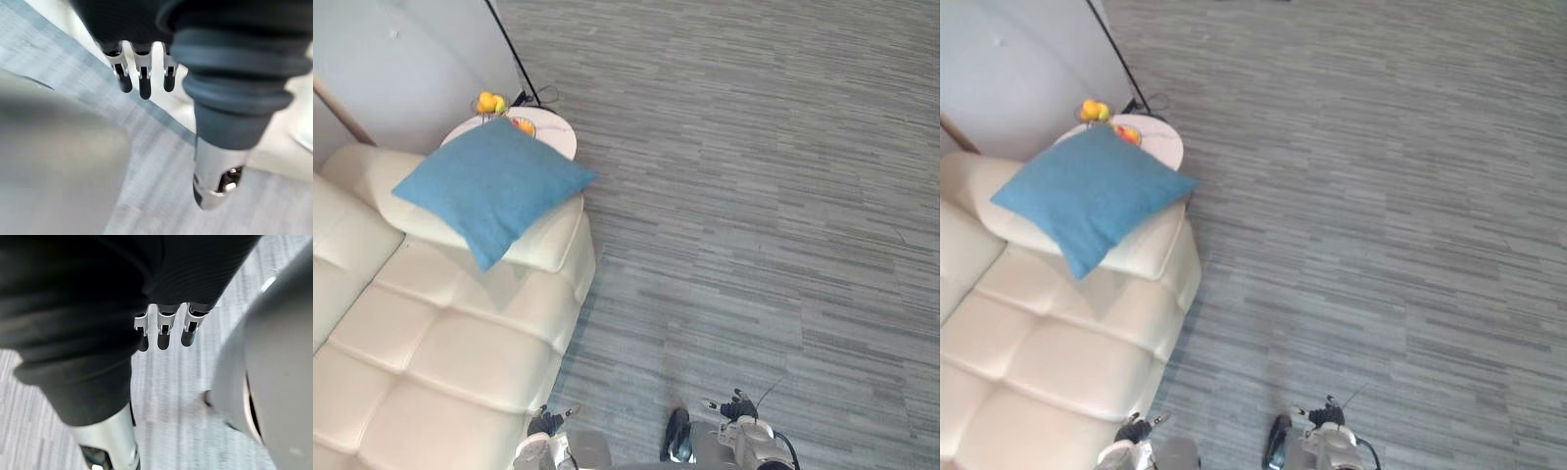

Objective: Pick up cushions and gather them together orderly.

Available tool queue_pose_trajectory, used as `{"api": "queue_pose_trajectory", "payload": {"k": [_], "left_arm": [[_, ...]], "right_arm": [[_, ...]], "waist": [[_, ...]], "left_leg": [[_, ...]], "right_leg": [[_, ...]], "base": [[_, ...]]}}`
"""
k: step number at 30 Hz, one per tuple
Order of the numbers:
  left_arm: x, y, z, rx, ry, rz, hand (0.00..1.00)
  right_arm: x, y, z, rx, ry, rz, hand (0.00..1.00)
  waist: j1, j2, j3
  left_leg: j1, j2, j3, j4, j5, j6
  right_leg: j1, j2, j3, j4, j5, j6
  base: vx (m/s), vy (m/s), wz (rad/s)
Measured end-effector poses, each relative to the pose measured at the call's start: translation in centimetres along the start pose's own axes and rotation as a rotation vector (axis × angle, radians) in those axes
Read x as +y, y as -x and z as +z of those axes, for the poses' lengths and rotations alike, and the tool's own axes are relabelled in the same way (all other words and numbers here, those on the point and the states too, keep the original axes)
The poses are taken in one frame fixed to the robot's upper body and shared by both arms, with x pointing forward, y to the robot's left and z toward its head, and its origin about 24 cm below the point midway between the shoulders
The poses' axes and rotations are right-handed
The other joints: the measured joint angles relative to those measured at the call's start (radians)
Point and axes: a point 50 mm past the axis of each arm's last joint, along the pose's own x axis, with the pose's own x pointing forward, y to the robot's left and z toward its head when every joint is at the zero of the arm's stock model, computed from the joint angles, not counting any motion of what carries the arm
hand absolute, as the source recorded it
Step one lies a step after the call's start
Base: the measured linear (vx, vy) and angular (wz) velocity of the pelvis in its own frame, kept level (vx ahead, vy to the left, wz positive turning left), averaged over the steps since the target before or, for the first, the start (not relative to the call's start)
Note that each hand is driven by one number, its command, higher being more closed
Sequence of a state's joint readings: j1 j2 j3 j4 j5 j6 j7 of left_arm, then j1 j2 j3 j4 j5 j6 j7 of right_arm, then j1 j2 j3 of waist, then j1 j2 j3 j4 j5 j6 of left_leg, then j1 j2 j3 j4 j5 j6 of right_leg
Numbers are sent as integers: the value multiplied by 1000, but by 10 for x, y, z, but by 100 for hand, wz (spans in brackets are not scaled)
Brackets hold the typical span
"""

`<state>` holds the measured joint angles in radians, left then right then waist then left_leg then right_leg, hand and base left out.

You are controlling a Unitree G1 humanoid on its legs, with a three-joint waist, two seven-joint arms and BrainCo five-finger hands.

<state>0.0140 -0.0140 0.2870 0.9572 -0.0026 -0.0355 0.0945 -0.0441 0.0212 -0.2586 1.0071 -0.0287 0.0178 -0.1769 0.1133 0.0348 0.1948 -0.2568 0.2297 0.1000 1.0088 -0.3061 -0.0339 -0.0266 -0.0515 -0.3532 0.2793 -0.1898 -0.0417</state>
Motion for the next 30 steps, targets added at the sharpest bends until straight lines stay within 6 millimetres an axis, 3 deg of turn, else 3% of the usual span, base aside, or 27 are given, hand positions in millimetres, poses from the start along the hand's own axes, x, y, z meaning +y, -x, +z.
{"api": "queue_pose_trajectory", "payload": {"k": [2, 3, 4, 5, 6, 7, 9, 11, 12, 13, 14, 16, 19, 23, 25, 26, 27, 28, 30], "left_arm": [[-2, 0, 4, -19, -10, -9, 0], [-3, 0, 5, -25, -16, -14, 0], [-4, 0, 4, -23, -21, -18, 0], [-4, 0, 5, -26, -17, -21, 0], [-3, 0, 6, -29, -20, -18, 0], [2, -1, 7, -32, -28, -11, 0], [6, -1, 6, -26, -22, -1, 0], [9, -1, 1, -3, -10, 12, 0], [8, 0, -4, 19, -16, 7, 0], [7, 0, -7, 29, -30, 0, 0], [7, 0, -6, 32, -39, -3, 0], [12, 0, -8, 37, -61, 5, 0], [9, 0, -7, 34, -57, -1, 0], [8, 0, -9, 40, -48, 4, 0], [10, 0, -9, 38, -47, 9, 0], [8, 1, -10, 44, -43, 7, 0], [1, 3, -19, 70, -28, -7, 0], [-2, 4, -21, 75, -25, -11, 0], [-3, 4, -20, 74, -11, -6, 0]], "right_arm": [[-2, 0, 2, -4, -11, -4, 0], [-2, -1, 4, -11, -10, -7, 0], [-4, -1, 4, -12, -9, -10, 0], [-4, -1, 4, -10, -8, -10, 0], [-2, -1, 3, -6, -8, -5, 0], [1, 0, 2, -2, -11, 4, 0], [4, -1, 6, -7, -11, 9, 0], [3, -2, 3, 2, -6, 10, 0], [-1, -2, -2, 16, 1, 2, 0], [-6, 0, -8, 29, 10, -5, 0], [-5, 0, -10, 33, 11, -3, 0], [-12, 3, -20, 49, 10, -16, 0], [-20, 5, -25, 40, 8, -35, 0], [-22, 5, -24, 35, 0, -43, 0], [-21, 6, -27, 43, -1, -40, 0], [-22, 6, -28, 47, -2, -39, 0], [-29, 5, -27, 45, 5, -59, 0], [-30, 5, -26, 44, 9, -61, 0], [-31, 3, -22, 33, 12, -63, 0]], "waist": [[1, -5, -6], [2, -4, -7], [4, 0, -8], [16, -5, -6], [34, -34, -17], [36, -54, -28], [40, -58, -30], [46, -62, -35], [44, -47, -43], [31, -39, -45], [24, -48, -41], [6, -69, -39], [-6, -66, -42], [-9, -62, -43], [-8, -72, -49], [-9, -72, -61], [-8, -29, -84], [-8, -18, -90], [-13, 2, -94]], "left_leg": [[-58, -24, 98, -214, -3, 0], [-62, -42, 152, -368, 15, 17], [-73, -64, 211, -525, 74, 31], [-67, -80, 229, -564, 163, 57], [-40, -104, 280, -595, 175, 76], [-40, -108, 323, -580, 166, 97], [-31, -105, 347, -539, 131, 139], [29, -133, 340, -554, 111, 149], [74, -146, 306, -588, 92, 137], [140, -161, 233, -647, 61, 111], [153, -172, 211, -652, 61, 111], [221, -206, 125, -679, 53, 122], [277, -211, -15, -681, 11, 106], [328, -193, -200, -667, -57, 59], [331, -190, -284, -634, -105, 11], [336, -182, -322, -622, -128, -9], [322, -138, -357, -624, -120, -27], [312, -122, -361, -623, -112, -33], [263, -83, -323, -570, -56, -86]], "right_leg": [[64, -5, -26, -67, -4, 14], [86, -5, -41, -90, -11, 27], [117, -4, -59, -114, -22, 44], [137, -9, -59, -120, -30, 57], [159, -29, -58, -149, -29, 68], [175, -35, -60, -187, -7, 86], [210, -36, -53, -203, 21, 112], [211, -66, -36, -75, 30, 117], [161, -86, -24, 108, 46, 144], [44, -126, 21, 410, 97, 202], [14, -136, 46, 486, 92, 205], [-88, -137, 115, 662, 12, 172], [-213, -92, 162, 590, -46, 112], [-277, -4, 334, 269, -24, 96], [-272, 15, 399, 152, 27, 95], [-270, 20, 391, 173, 73, 95], [-270, 31, 316, 189, 32, 66], [-269, 36, 292, 191, 18, 57], [-245, 36, 227, 175, 3, 35]], "base": [[394, -39, 37], [433, 52, 42], [447, 73, 38], [466, 90, 31], [479, 83, 27], [474, 82, 28], [429, 106, 28], [375, 137, 30], [429, 143, 71], [419, 108, 90], [343, 16, 128], [279, -69, 135], [291, -129, 144], [308, -256, 136], [455, -425, 129], [442, -385, 120], [432, -366, 108], [500, -406, 91], [398, -326, 91]]}}
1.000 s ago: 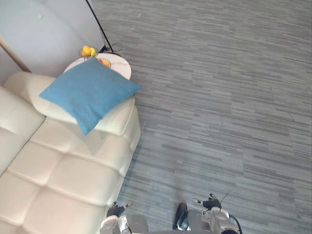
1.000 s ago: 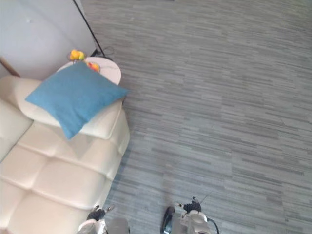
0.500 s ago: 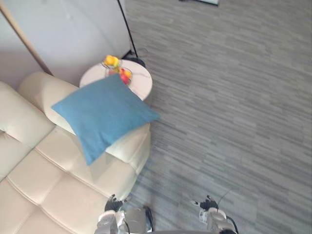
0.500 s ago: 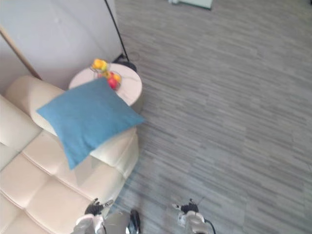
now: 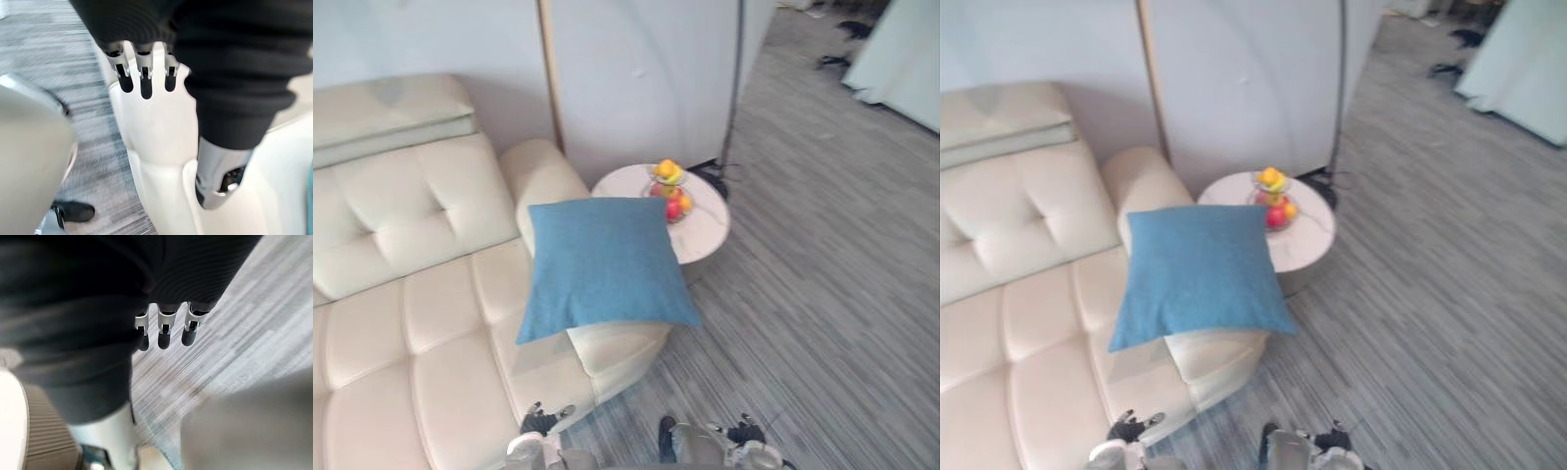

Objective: Pick up cushions and gather them together orderly.

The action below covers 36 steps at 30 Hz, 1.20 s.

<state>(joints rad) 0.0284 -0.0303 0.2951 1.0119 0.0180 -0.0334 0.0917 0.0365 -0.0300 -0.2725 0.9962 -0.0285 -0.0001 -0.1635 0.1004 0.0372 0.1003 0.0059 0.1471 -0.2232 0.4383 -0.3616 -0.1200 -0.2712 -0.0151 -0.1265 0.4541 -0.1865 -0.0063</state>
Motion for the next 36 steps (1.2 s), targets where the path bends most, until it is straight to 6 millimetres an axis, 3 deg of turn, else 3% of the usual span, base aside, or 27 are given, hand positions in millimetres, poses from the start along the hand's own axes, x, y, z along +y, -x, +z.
{"api": "queue_pose_trajectory", "payload": {"k": [1, 3, 4, 5, 6, 7, 8, 10, 11, 14, 19, 23, 26, 29, 30, 36], "left_arm": [[1, 0, 1, -4, 3, 3, 0], [-1, 0, 2, -8, 0, 0, 0], [-1, 0, 4, -21, -11, -3, 0], [-3, 0, 8, -38, -24, -10, 0], [-4, 0, 9, -43, -30, -15, 0], [-10, -1, 13, -50, -36, -31, 0], [-12, -1, 14, -53, -37, -36, 0], [-12, -2, 15, -54, -47, -40, 0], [-7, -3, 18, -62, -73, -33, 0], [-2, -2, 12, -45, -75, -20, 0], [2, -2, 8, -27, -53, 4, 0], [19, -1, 0, 0, 21, 68, 0], [31, 1, -7, 18, 53, 110, 0], [47, 1, -2, -1, 83, 152, 0], [58, 1, 9, -44, 86, 173, 0], [97, 9, 67, -279, 64, 243, 0]], "right_arm": [[1, 0, -2, 10, -2, 2, 0], [4, 1, -4, 20, -12, 7, 0], [7, 1, -2, 13, -15, 13, 0], [10, 1, 3, 0, -19, 20, 0], [10, 0, 4, -4, -20, 21, 0], [11, 0, 6, -11, -23, 22, 0], [11, 0, 5, -4, -24, 23, 0], [16, 2, 0, 14, -44, 34, 0], [25, 4, 0, 17, -57, 55, 0], [25, 6, -8, 37, -61, 54, 0], [24, 6, -8, 38, -68, 41, 0], [13, 4, -9, 47, -115, -1, 0], [-2, 2, 5, -11, -138, -53, 0], [-28, 0, 39, -153, -154, -116, 0], [-38, 1, 59, -236, -152, -143, 0], [-56, 8, 108, -418, -151, -182, 0]], "waist": [[0, -10, 6], [0, -15, 8], [0, -17, 7], [-1, -20, 4], [-2, -21, 3], [-5, -20, 3], [-8, -21, 3], [-10, -38, -8], [-9, -57, 3], [-11, -70, -11], [-16, -74, -21], [-18, -72, -24], [-20, -71, -34], [-23, -69, -37], [-23, -69, -37], [-24, -71, -44]], "left_leg": [[-46, 23, 62, 69, 21, -21], [-56, 67, 217, 112, 16, -20], [-61, 84, 297, 95, 21, -11], [-82, 88, 378, 45, 44, 23], [-92, 87, 399, 24, 54, 33], [-117, 85, 462, -45, 129, 50], [-127, 82, 488, -71, 151, 31], [-102, 53, 495, -145, 175, 14], [-79, 32, 495, -180, 183, 20], [-18, -3, 506, -225, 193, 35], [7, -38, 519, -310, 236, 49], [48, -53, 521, -369, 263, 50], [66, -64, 521, -418, 288, 54], [67, -74, 518, -453, 309, 59], [67, -78, 515, -466, 317, 63], [62, -102, 482, -496, 330, 72]], "right_leg": [[47, 0, -16, -42, -1, -11], [126, -3, -57, -94, 2, -24], [156, -7, -80, -115, 2, -26], [170, -19, -100, -140, 2, -26], [170, -23, -108, -146, 2, -26], [168, -34, -133, -157, 2, -24], [168, -39, -142, -162, 2, -21], [171, -55, -148, -188, 14, 2], [195, -66, -147, -221, 28, 18], [254, -86, -137, -269, 48, 45], [260, -101, -127, -326, 93, 59], [281, -100, -119, -355, 114, 59], [277, -100, -111, -362, 121, 60], [275, -99, -110, -391, 142, 61], [274, -97, -110, -397, 149, 63], [274, -99, -117, -442, 170, 66]], "base": [[350, -280, 92], [306, -252, 69], [184, -157, 59], [104, -83, 43], [95, -53, 48], [43, 10, 44], [51, 57, 53], [36, 103, 32], [18, 109, 14], [4, 129, 1], [-39, 76, -4], [-64, 19, -5], [-80, 8, -3], [-65, 16, 1], [-41, 13, 2], [-7, 26, 4]]}}
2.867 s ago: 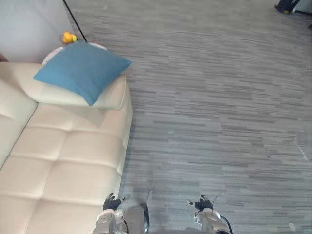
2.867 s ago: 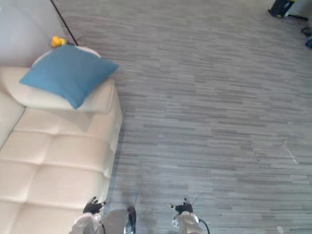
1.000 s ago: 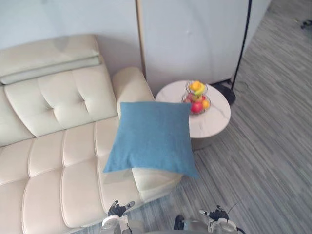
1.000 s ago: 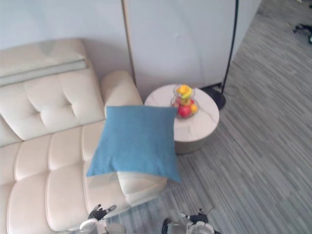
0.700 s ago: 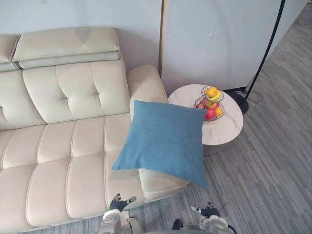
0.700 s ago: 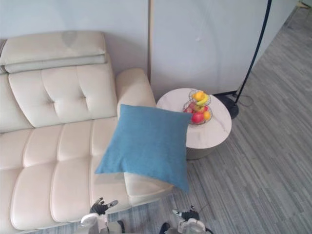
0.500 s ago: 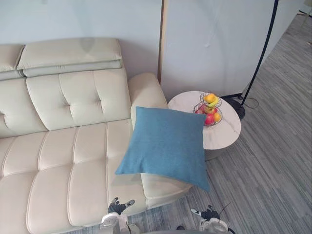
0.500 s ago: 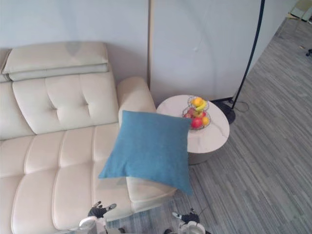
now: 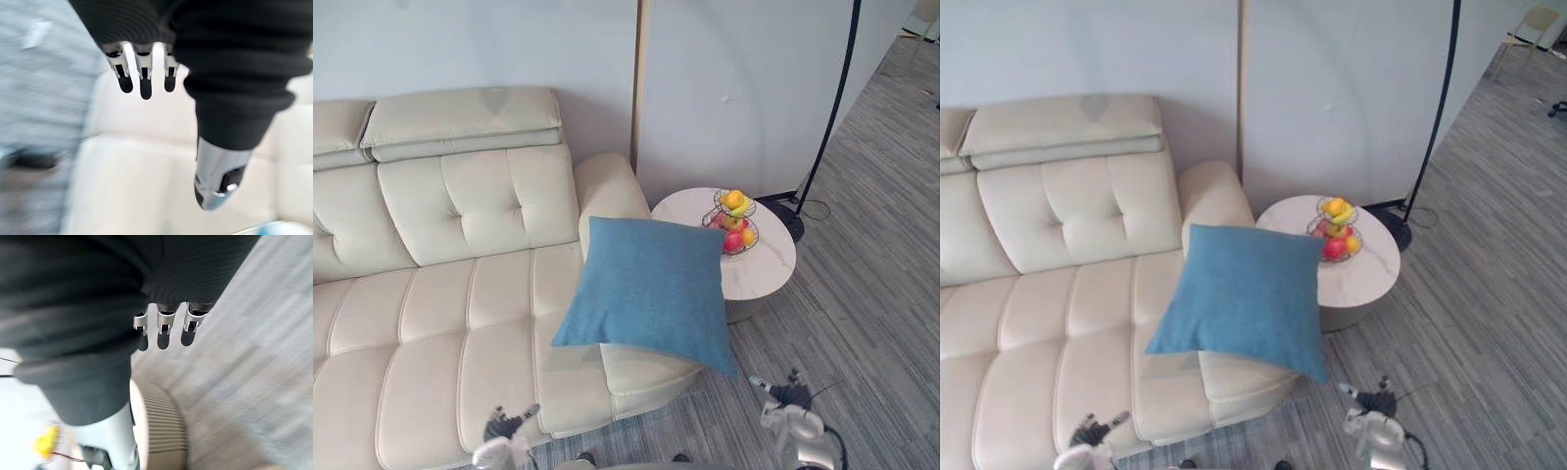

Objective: Pick up cushions and gather them together orderly.

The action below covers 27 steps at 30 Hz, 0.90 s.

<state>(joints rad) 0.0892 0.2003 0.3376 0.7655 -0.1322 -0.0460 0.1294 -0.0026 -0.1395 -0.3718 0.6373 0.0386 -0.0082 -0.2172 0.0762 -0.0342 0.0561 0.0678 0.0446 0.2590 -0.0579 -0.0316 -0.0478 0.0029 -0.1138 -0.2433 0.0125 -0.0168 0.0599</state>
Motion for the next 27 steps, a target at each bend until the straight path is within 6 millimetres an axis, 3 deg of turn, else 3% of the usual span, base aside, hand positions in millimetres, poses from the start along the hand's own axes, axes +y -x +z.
{"api": "queue_pose_trajectory", "payload": {"k": [3, 8, 12, 19, 22, 25, 26, 27], "left_arm": [[4, -3, 29, -118, 31, 4, 0], [-10, -10, 70, -233, 136, -8, 0], [-51, -9, 128, -387, 158, -130, 0], [-120, 13, 201, -578, 117, -322, 0], [-150, 29, 225, -641, 111, -402, 0], [-174, 40, 233, -659, 86, -464, 0], [-184, 46, 236, -667, 72, -492, 0], [-191, 50, 240, -676, 68, -510, 100]], "right_arm": [[2, -7, 17, -47, -3, -4, 0], [17, -14, 45, -116, -22, 12, 0], [46, -19, 88, -214, -80, 84, 0], [93, -16, 147, -309, -144, 184, 0], [104, -12, 168, -362, -147, 204, 0], [115, -6, 181, -396, -153, 230, 0], [120, -3, 186, -414, -162, 242, 100], [123, 0, 190, -425, -168, 250, 100]], "waist": [[1, 0, 0], [1, 1, 11], [1, 5, 85], [3, 5, 206], [0, 5, 234], [-9, 7, 262], [-15, 7, 263], [-15, 7, 265]], "left_leg": [[-15, -11, -23, -7, 4, 5], [-54, -19, -80, -1, 8, 11], [-117, -18, -105, 30, 8, 12], [-245, -6, -109, 117, 9, 14], [-311, 1, -107, 150, 9, 13], [-328, 7, -102, 159, 8, 13], [-356, 13, -101, 178, 8, 13], [-376, 16, -96, 183, 8, 13]], "right_leg": [[-3, -3, -8, -22, 10, 5], [-3, -5, -20, -56, 22, -3], [-41, -5, -20, -57, 32, -17], [-174, -11, 46, 20, 38, -20], [-249, -11, 66, 61, 37, -20], [-280, -9, 79, 84, 37, -20], [-309, -9, 86, 100, 37, -20], [-333, -8, 91, 109, 37, -20]], "base": [[48, 19, 10], [70, 0, 16], [-31, -6, 13], [-78, 3, -7], [-101, -13, -12], [-92, -22, -12], [-106, -34, -11], [-127, -47, -12]]}}
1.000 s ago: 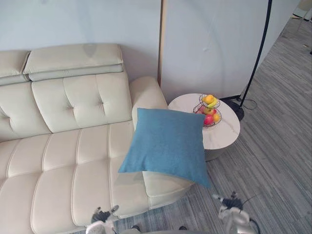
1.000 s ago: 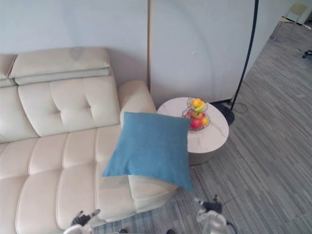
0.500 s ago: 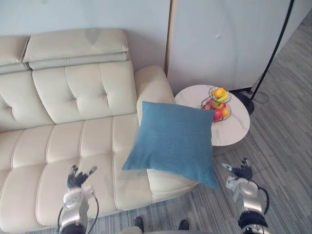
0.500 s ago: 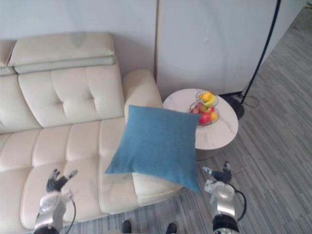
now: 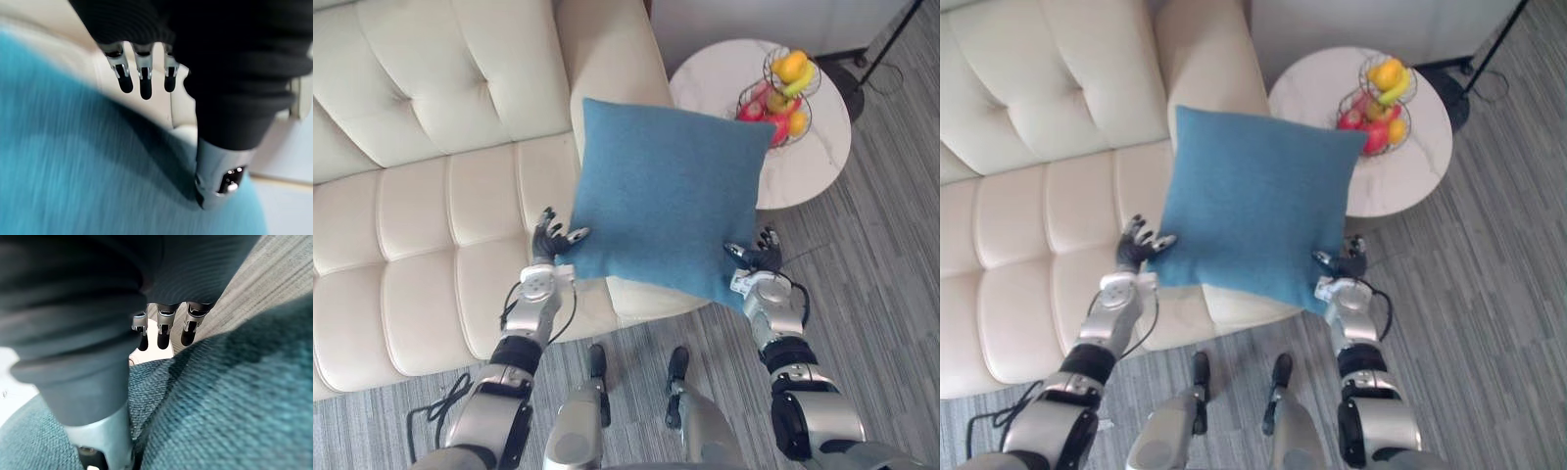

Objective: Pick up cushions and gather them together orderly.

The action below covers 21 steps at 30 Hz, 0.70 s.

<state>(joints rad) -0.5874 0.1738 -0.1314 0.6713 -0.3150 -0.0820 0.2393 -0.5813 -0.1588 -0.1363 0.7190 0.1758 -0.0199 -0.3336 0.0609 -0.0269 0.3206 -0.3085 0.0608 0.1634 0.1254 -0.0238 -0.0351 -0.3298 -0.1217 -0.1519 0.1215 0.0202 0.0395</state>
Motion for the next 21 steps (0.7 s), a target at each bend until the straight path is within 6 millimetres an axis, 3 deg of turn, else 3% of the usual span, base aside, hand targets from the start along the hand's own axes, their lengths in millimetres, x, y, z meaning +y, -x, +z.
{"api": "queue_pose_trajectory", "payload": {"k": [3, 12, 15, 21], "left_arm": [[-6, -6, 12, -30, -10, -16, 100], [-8, -10, 46, -148, 15, -10, 100], [-14, -4, 53, -189, 43, -38, 100], [-21, 32, 31, -202, 104, -95, 100]], "right_arm": [[11, 0, 8, -30, 11, 34, 100], [18, 9, 27, -121, -80, 76, 100], [17, 18, 19, -120, -97, 92, 100], [6, 52, -21, -56, -106, 97, 100]], "waist": [[1, 2, 25], [7, 3, 29], [6, 3, 29], [-5, 7, 14]], "left_leg": [[-21, 11, 17, 11, 0, -1], [-57, 33, 35, 35, -2, -9], [-39, 33, 36, 31, -2, -9], [85, 20, 33, -36, 3, -17]], "right_leg": [[-32, 6, 17, 19, 1, -1], [-67, 20, 24, 20, 12, -13], [-45, 20, 24, 6, 13, -12], [88, 22, 22, -78, 19, -3]], "base": [[-111, -44, -16], [-26, -15, -5], [52, 10, -1], [79, 19, -1]]}}
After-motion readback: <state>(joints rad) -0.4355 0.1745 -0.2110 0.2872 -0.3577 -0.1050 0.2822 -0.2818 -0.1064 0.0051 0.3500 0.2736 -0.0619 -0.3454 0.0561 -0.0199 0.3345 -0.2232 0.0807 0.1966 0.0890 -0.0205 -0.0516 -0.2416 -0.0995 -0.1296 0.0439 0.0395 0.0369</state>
